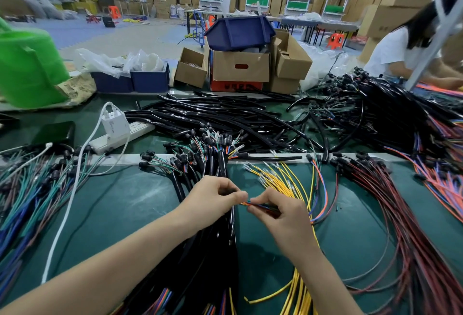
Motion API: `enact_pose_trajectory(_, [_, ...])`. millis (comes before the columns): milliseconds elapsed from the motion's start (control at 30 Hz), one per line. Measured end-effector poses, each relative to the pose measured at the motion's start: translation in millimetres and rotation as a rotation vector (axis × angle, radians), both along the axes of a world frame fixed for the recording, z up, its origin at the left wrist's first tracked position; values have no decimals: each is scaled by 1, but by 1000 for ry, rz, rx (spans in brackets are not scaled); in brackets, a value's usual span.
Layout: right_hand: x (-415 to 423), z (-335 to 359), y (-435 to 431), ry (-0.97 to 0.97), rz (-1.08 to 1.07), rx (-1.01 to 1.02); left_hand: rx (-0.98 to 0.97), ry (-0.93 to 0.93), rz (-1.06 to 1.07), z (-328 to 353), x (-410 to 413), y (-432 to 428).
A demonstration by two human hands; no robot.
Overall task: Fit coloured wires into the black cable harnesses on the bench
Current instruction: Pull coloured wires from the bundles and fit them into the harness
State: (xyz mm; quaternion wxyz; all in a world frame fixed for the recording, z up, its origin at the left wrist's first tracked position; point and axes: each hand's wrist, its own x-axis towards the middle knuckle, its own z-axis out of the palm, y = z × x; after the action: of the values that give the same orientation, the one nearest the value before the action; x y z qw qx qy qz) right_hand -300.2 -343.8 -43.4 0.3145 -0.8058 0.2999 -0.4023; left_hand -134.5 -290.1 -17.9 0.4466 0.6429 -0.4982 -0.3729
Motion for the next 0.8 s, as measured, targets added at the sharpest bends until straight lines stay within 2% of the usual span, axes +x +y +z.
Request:
enact_pose_trajectory(67, [0, 1, -1, -58, -23, 80, 23, 82, -42, 3, 3, 4])
enact_pose_trajectory(200, [-4, 5, -5, -187, -26, 292, 9, 126, -146, 7, 8, 13])
enact_pose_trajectory(533, [-5, 18, 1, -216, 110, 345, -70, 129, -209, 8, 1, 14])
enact_pose_trajectory(800, [-8, 19, 0, -162, 155, 356, -93, 27, -237, 8, 1, 16])
